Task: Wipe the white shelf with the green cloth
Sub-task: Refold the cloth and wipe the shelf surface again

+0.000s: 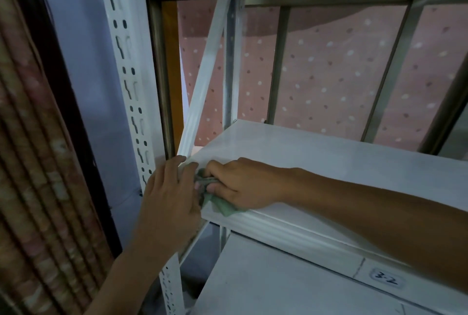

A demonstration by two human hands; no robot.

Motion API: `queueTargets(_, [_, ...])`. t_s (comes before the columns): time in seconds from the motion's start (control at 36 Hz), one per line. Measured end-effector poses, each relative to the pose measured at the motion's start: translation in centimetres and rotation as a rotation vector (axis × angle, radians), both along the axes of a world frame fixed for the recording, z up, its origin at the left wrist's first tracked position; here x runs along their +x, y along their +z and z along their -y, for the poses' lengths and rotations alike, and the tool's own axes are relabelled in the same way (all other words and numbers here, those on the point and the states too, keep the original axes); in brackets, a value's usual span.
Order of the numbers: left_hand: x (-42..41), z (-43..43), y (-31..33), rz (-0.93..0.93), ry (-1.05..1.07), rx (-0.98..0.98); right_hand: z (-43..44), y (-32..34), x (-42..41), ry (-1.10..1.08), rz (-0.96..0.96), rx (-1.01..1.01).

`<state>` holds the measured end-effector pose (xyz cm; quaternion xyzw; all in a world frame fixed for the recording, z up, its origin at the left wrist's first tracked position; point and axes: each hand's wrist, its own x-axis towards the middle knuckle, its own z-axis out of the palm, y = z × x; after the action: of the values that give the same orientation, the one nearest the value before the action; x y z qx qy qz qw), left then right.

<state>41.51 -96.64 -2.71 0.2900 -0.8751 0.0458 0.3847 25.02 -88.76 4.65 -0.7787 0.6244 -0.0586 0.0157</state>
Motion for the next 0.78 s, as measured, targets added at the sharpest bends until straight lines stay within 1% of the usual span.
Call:
queueTargets(0.11, [0.7,0.1,0.3,-0.019,-0.029,0.021,-1.9,0.0,0.1,0.053,-0.073,-0.044])
queueTargets(0.22, [0.3,-0.6,0.8,-0.137,-0.076,0.079,-4.1,-0.6,-0.1,0.153,-0.166,-0.174])
queueTargets(0.31, [-1.0,-2.1,1.0,-0.177,-0.108,0.029,-5.8,-1.2,-0.4,0.138,-0.194,-0.245])
queueTargets(0.42, [-3.8,-3.9,0.7,-0.124,-0.193,0.071,-8.3,-2.2,-1.2,-0.04,-0.193,-0.363])
queueTargets(0.5, [-6.2,-6.1,1.0,-0.13,-0.279,0.2,-11.0,-2.5,-2.2,-0.144,-0.185,-0.387])
queueTargets(0.53, [-7.0,-6.8,1.1,-0.15,-0.31,0.194,-12.1,-2.6,-2.6,-0.178,-0.19,-0.392])
queueTargets(0.64, [-10.7,-10.2,1.0,-0.156,-0.472,0.024,-17.3,-2.7,-4.0,-0.34,-0.249,-0.41])
queueTargets(0.69, [-12.2,-12.3,1.2,-0.127,-0.555,0.009,-19.9,-2.8,-4.5,-0.436,-0.294,-0.439])
queueTargets(0.78, [-14.2,-15.9,1.7,-0.065,-0.613,-0.007,-23.6,-3.1,-5.2,-0.581,-0.349,-0.47])
